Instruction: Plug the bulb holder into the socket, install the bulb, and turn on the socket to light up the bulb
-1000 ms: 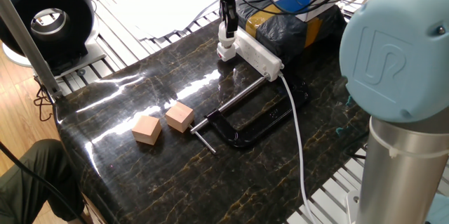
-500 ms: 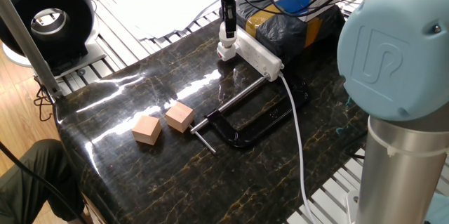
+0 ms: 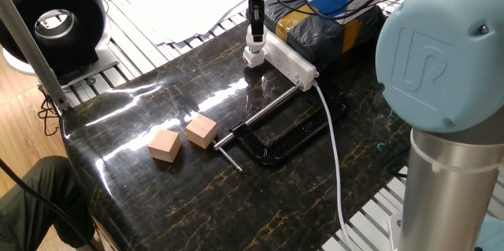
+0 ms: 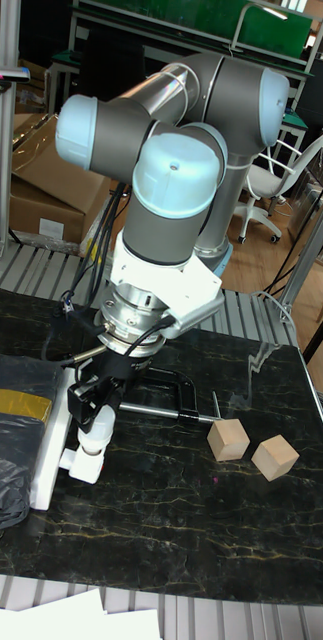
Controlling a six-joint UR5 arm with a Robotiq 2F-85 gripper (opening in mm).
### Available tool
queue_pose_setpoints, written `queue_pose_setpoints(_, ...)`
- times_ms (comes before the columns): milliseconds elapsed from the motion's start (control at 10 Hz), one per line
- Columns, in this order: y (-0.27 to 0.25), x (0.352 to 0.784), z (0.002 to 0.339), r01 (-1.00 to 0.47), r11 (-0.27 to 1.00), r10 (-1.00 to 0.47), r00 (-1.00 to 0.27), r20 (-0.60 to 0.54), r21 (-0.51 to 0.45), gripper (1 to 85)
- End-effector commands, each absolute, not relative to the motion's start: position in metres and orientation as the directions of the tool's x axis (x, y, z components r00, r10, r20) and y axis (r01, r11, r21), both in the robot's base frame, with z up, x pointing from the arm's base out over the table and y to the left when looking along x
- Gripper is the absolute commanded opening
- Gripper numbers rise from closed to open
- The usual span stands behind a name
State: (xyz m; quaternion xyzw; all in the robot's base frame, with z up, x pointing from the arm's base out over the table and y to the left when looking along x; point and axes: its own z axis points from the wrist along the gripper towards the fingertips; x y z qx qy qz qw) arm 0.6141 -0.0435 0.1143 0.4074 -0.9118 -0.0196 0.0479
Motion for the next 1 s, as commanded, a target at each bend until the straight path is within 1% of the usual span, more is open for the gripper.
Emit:
queue_pose_setpoints(0,-0.0406,0.6157,0.1151,-0.695,0.715,-0.699,-0.712,0.066,0.077,1.0)
queue_pose_setpoints(500,-0.0364,0.6213,0.1139,-0.627,0.777,-0.629,-0.776,0.052,0.047,1.0)
queue_pose_setpoints(900,-0.0337,0.6243,0.1133,-0.538,0.842,-0.54,-0.841,0.041,0.044,1.0)
